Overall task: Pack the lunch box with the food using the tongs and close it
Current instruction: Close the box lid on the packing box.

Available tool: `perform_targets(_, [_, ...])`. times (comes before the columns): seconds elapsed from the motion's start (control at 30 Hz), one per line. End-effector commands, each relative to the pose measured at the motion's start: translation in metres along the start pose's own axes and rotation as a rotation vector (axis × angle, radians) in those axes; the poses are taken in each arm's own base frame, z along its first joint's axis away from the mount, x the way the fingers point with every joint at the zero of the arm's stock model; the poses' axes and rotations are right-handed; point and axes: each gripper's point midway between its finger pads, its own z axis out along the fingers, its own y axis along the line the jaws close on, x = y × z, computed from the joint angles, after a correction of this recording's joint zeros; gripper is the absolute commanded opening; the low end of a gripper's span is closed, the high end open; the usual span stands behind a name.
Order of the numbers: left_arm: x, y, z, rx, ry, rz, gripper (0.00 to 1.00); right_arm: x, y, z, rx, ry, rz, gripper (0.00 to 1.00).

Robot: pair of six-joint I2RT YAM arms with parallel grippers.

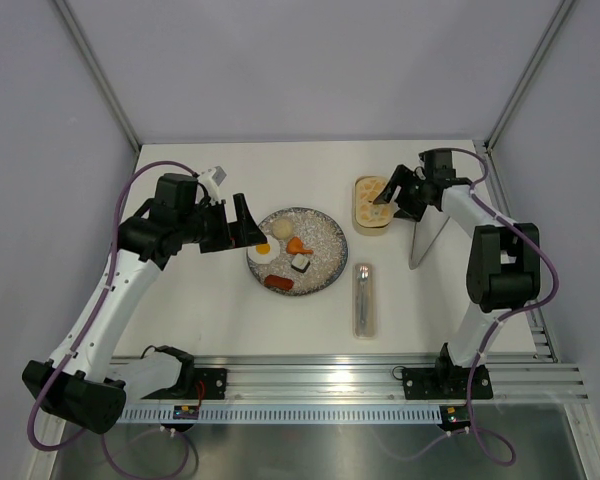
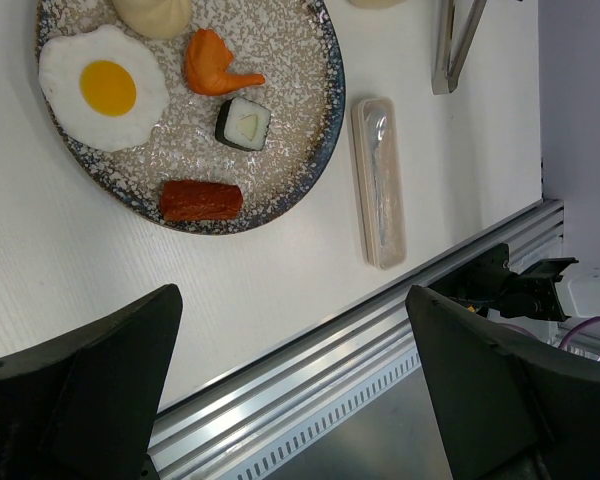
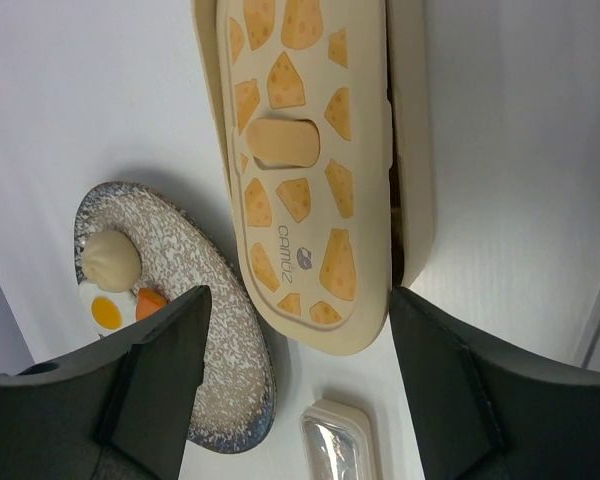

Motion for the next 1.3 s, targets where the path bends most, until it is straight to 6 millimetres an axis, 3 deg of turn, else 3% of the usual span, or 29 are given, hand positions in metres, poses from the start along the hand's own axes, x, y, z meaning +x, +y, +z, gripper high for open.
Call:
perform_targets(0.0, [-0.008,-0.003,0.0,0.019,-0.037,0.011,0.99,-0.013,0.021,0.002,-0.04,-0.022,-0.053,0.79])
perform_targets(0.17, [-0.008,-0.001,0.001,0.016,-0.032,0.007,0.99,-0.015,0.029,0.006,-0.065,-0.011,-0.078,0.78])
perform_targets(0.37, [-0.006,0.0,0.003,0.014,-0.028,0.004,0.99,-0.011,-0.002,0.013,0.093,0.007,-0.062,0.74])
perform_targets(0.47, [-0.006,0.001,0.004,0.016,-0.024,0.001,0.99,-0.012,-0.005,0.008,0.114,-0.015,-0.075,0.7])
perform_targets(0.7, [-0.007,0.0,0.007,0.024,-0.017,-0.004,0.99,-0.029,0.003,-0.014,0.197,-0.094,-0.161,0.59])
perform_targets(0.87, [-0.006,0.0,0.007,0.024,-0.017,-0.005,0.99,-0.036,0.022,-0.018,0.331,-0.156,-0.312,0.58])
perform_targets(0.97, [-0.006,0.0,0.007,0.023,-0.018,-0.005,0.99,-0.04,0.029,-0.014,0.418,-0.174,-0.391,0.58])
perform_targets(1.03, [-0.005,0.001,0.007,0.019,-0.016,-0.006,0.99,-0.032,0.034,-0.003,0.448,-0.149,-0.439,0.57])
perform_targets(1.07, [-0.005,0.001,0.007,0.019,-0.017,-0.002,0.99,-0.04,0.04,-0.005,0.469,-0.178,-0.452,0.57])
perform_targets(1.27, [-0.005,0.003,0.006,0.012,-0.016,-0.003,0.99,-0.042,0.05,0.014,0.526,-0.174,-0.522,0.57])
